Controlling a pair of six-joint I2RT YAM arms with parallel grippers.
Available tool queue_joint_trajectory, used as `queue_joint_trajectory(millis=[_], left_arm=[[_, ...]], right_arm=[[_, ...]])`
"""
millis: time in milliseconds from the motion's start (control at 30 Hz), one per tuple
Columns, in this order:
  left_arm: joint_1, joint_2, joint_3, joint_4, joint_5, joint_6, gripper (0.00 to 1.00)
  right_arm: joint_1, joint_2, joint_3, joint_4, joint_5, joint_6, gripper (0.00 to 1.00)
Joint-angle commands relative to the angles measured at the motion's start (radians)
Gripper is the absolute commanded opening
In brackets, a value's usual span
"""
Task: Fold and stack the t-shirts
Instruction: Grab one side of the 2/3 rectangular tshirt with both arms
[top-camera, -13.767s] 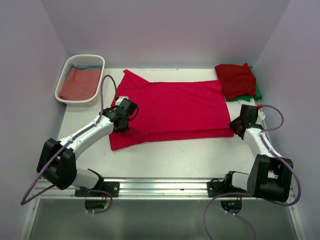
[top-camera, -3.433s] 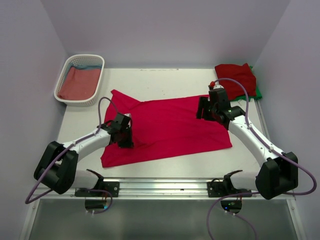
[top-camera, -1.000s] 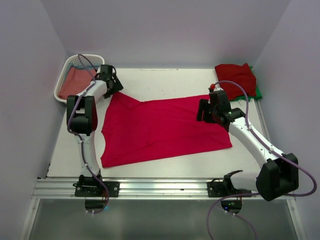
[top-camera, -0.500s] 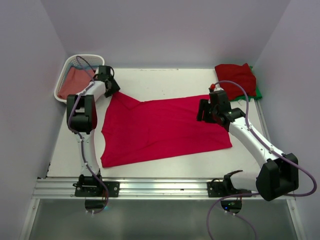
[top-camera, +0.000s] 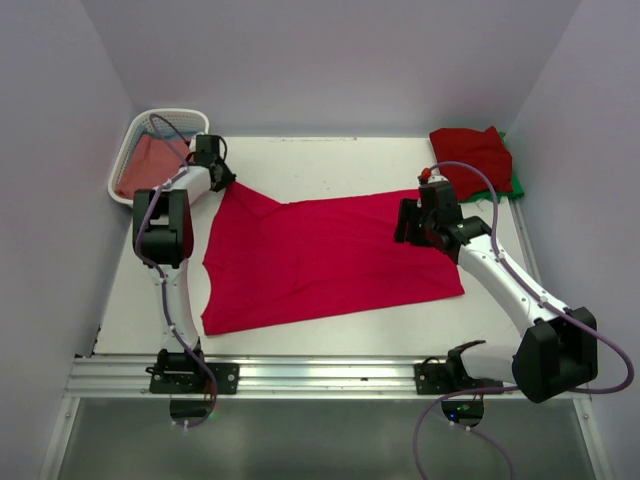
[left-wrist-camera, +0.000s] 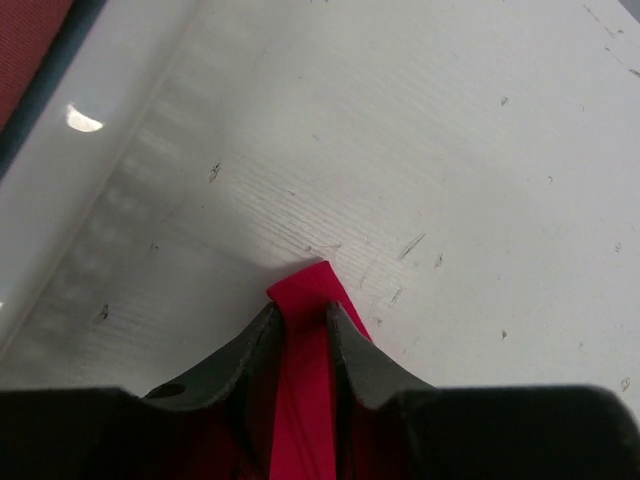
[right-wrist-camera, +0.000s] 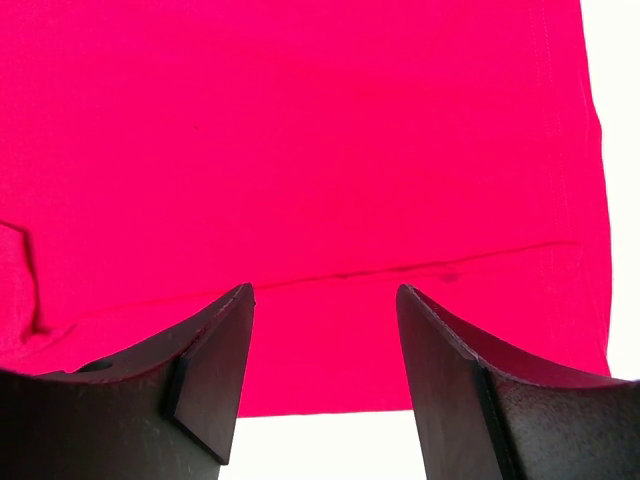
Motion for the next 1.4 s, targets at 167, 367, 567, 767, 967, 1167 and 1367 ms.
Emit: queue_joint_trajectory(millis=[167,367,567,767,967,1167,1367], left_arm=[[0.007,-0.055,-0.073,0.052,0.009,0.010,0.26],[0.007,-0.103,-0.100,0.065,0.008,0.000,0.25],[0.007,-0.135,-0.108,0.070,0.012,0.002,0.19],[0.007,-0.109,-0.093,0.075,0.031,0.011,0.00],[0.007,-0.105,-0.077,0.068,0.048,0.014,0.00],[0.007,-0.095,-0.019,0.026,0.034,0.028,0.06],[0.007,-0.082,0.001,0.012,0.034,0.028,0.08]], right_arm=[[-0.004,-0.026,-0.005,0.001,0.000,-0.010,0.63],[-0.004,-0.025,-0.005,0.003,0.004,-0.009,0.63],[-0.005,-0.023,-0.005,0.006,-0.003,-0.007,0.62],[-0.005,-0.032,-0.005,0.004,0.000,-0.007,0.62],[-0.007,-0.037,-0.005,-0.002,0.004,-0.009,0.62],[-0.008,-0.035,-0.004,-0.002,0.003,-0.007,0.62],[-0.007,-0.035,-0.002,-0.002,0.004,-0.007,0.62]])
